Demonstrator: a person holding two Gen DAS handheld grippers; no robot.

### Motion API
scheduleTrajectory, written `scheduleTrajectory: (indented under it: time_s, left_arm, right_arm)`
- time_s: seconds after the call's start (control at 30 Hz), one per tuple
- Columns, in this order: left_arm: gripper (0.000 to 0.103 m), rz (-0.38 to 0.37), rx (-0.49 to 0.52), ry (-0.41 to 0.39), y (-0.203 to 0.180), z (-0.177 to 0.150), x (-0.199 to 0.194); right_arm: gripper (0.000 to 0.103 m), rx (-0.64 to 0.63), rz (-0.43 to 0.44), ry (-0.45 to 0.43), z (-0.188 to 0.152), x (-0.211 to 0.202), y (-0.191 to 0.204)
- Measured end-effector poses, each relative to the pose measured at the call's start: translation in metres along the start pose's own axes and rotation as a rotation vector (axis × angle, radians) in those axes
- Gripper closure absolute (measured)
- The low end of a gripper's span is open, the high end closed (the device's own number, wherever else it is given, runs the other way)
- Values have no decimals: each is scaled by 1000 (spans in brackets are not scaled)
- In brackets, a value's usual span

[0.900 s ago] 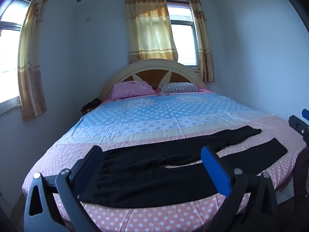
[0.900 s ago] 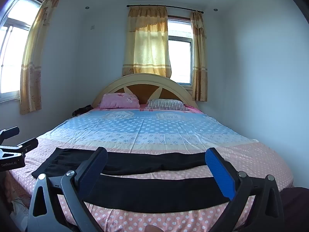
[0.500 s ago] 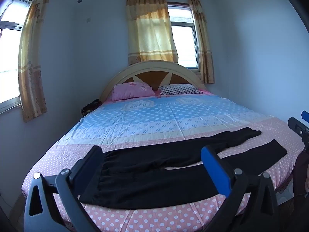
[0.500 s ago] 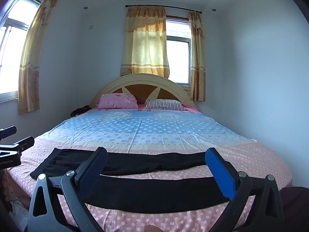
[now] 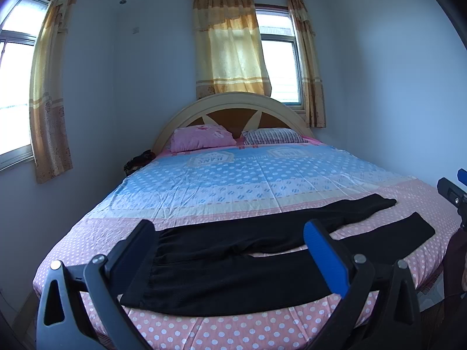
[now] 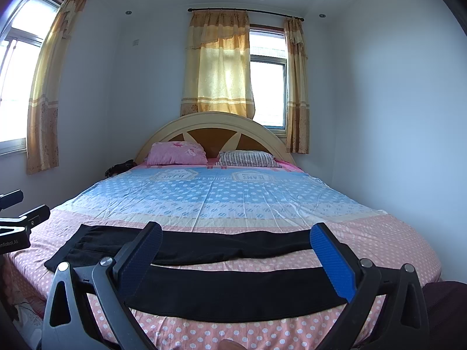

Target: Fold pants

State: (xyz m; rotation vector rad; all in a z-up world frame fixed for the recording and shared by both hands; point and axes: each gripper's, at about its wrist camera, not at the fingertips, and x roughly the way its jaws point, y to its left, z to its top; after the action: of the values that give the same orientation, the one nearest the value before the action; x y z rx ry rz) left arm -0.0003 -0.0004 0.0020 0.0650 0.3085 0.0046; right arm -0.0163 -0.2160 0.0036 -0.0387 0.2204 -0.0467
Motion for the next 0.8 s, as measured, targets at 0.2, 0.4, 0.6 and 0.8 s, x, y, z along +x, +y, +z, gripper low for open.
scheduleTrajectory:
  time_s: [0.2,0.4,0.6,0.8]
  left_arm:
    - [0,0,-1,-1,0,0,0]
    - [0,2,0,0,0,1,0]
    - [0,4,-1,3,-2,3,-1]
    - [0,4,-3,3,0,1,1]
  right_arm:
    - [1,2,-4,-6,0,-1,1]
    - [1,1,-3,-7,-2,-1,0]
    - [1,0,-3,-7,-2,-1,0]
    - [1,-4,0,-2,-3,-1,1]
